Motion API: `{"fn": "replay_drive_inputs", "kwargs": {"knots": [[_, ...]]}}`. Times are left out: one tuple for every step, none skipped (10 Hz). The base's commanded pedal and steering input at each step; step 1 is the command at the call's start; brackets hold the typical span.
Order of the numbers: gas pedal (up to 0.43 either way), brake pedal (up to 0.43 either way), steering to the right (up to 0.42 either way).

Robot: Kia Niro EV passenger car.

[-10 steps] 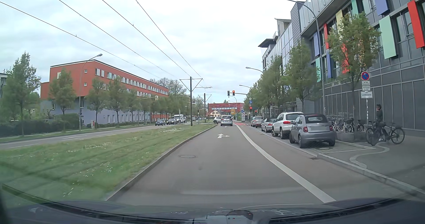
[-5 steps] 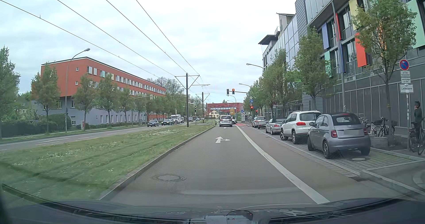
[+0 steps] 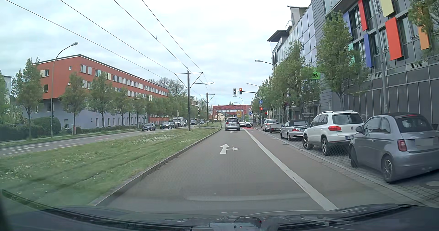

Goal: Follow the waypoints while adhering to traffic rules and regulations

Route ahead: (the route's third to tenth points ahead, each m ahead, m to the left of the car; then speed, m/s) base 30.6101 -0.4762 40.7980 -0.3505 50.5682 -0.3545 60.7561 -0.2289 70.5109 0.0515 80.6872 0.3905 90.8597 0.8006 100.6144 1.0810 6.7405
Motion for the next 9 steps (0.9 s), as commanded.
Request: {"fn": "replay_drive_inputs", "kwargs": {"knots": [[0.008,0.0,0.003],[0.008,0.0,0.001],[0.0,0.0,0.002],[0.0,0.0,0.002],[0.0,0.0,0.001],[0.0,0.0,0.002],[0.0,0.0,0.002],[0.0,0.0,0.002],[0.0,0.0,0.002]]}}
